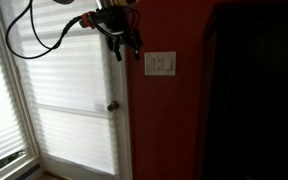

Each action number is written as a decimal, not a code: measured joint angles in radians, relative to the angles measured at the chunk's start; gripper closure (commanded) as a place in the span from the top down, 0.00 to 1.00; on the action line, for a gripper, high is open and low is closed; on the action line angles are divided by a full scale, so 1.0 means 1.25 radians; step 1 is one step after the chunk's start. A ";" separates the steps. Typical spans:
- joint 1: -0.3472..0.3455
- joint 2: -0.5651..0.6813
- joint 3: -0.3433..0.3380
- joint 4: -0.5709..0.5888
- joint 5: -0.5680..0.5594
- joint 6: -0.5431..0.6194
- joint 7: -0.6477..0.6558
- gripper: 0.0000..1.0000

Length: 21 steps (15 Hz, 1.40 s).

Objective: Turn off the light

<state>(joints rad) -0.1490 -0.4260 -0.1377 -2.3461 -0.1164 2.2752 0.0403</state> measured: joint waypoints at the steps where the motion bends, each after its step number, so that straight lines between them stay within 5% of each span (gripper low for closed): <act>1: -0.002 0.005 -0.021 -0.004 0.013 0.044 -0.013 0.96; 2: -0.002 0.013 -0.040 -0.005 0.030 0.080 -0.027 0.74; 4: -0.002 0.034 -0.067 -0.004 0.067 0.135 -0.054 0.69; 6: -0.001 0.057 -0.080 0.000 0.099 0.173 -0.080 0.54; 7: 0.001 0.070 -0.081 0.001 0.111 0.189 -0.088 0.72; 10: 0.011 0.100 -0.080 0.008 0.127 0.214 -0.093 0.55; 11: 0.011 0.105 -0.080 0.011 0.128 0.215 -0.093 0.29; 12: 0.011 0.106 -0.080 0.013 0.128 0.215 -0.093 0.29; 16: 0.013 0.109 -0.080 0.014 0.154 0.230 -0.104 0.01; 21: 0.039 0.149 -0.109 0.037 0.284 0.301 -0.184 0.00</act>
<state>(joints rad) -0.1008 -0.2396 -0.2745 -2.3002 0.2390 2.6515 -0.1900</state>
